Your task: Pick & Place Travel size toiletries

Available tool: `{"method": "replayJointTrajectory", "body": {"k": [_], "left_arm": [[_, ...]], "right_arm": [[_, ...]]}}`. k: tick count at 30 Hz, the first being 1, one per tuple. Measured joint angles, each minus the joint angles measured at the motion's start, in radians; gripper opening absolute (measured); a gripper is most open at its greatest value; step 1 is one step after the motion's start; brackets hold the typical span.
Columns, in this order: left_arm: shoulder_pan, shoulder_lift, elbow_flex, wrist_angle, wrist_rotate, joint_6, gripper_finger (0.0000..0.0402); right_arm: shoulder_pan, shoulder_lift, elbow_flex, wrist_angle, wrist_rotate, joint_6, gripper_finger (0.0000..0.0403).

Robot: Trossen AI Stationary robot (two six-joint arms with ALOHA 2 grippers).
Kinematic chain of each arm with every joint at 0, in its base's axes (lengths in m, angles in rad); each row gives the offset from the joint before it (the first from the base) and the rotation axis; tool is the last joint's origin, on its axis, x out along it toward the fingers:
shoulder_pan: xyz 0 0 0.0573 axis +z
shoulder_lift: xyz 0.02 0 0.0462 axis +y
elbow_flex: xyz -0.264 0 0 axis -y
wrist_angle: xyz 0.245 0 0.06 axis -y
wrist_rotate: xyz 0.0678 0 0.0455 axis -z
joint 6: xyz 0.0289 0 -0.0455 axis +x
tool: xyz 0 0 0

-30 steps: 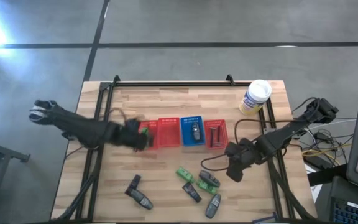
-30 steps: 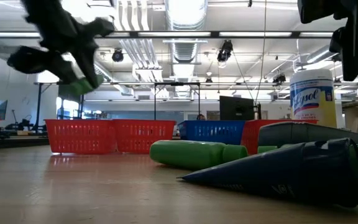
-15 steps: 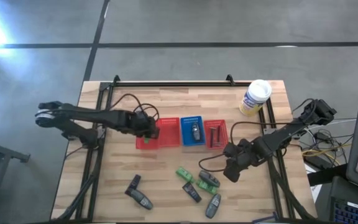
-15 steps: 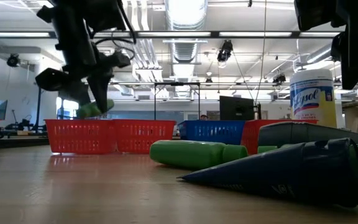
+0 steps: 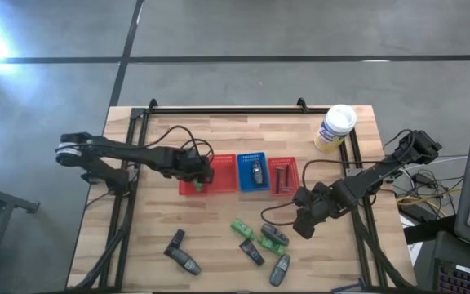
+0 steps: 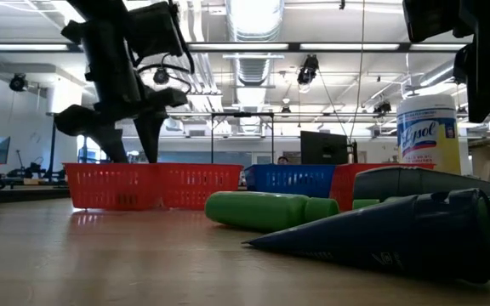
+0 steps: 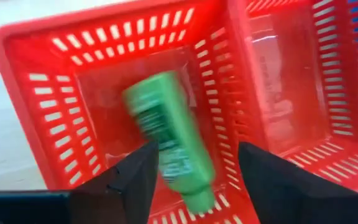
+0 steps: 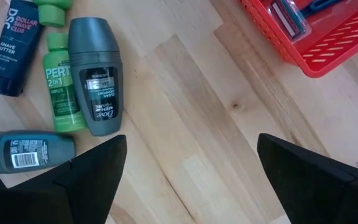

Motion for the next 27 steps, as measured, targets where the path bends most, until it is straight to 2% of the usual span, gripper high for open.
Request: {"method": "replayJointTrajectory", "body": {"k": [7, 12, 15, 19, 21, 27], "left_arm": [[-0.026, -0.104, 0.007, -0.006, 0.001, 0.074, 0.0245], [-0.137, -0.166, 0.062, 0.053, 0.012, 0.279, 0.0243], [-0.243, -0.166, 0.087, 0.160, 0.015, 0.458, 0.0243], [-0.384, -0.101, 0.107, 0.335, 0.008, 0.722, 0.0243], [-0.422, -0.042, 0.130, 0.380, 0.001, 0.801, 0.0243], [-0.433, 0.182, 0.255, 0.373, 0.028, 1.047, 0.0243]], "right_arm": [[0.000, 0.000, 0.000, 0.000, 0.000, -0.022, 0.0352], [0.000, 0.000, 0.000, 0.000, 0.000, -0.030, 0.0343], [0.000, 0.000, -0.001, 0.000, 0.000, -0.046, 0.0339], [0.000, 0.000, -0.001, -0.002, 0.000, -0.057, 0.0335], [0.000, 0.000, -0.001, -0.003, -0.002, -0.057, 0.0334], [0.000, -0.029, -0.001, -0.013, -0.036, -0.040, 0.0351]]}}
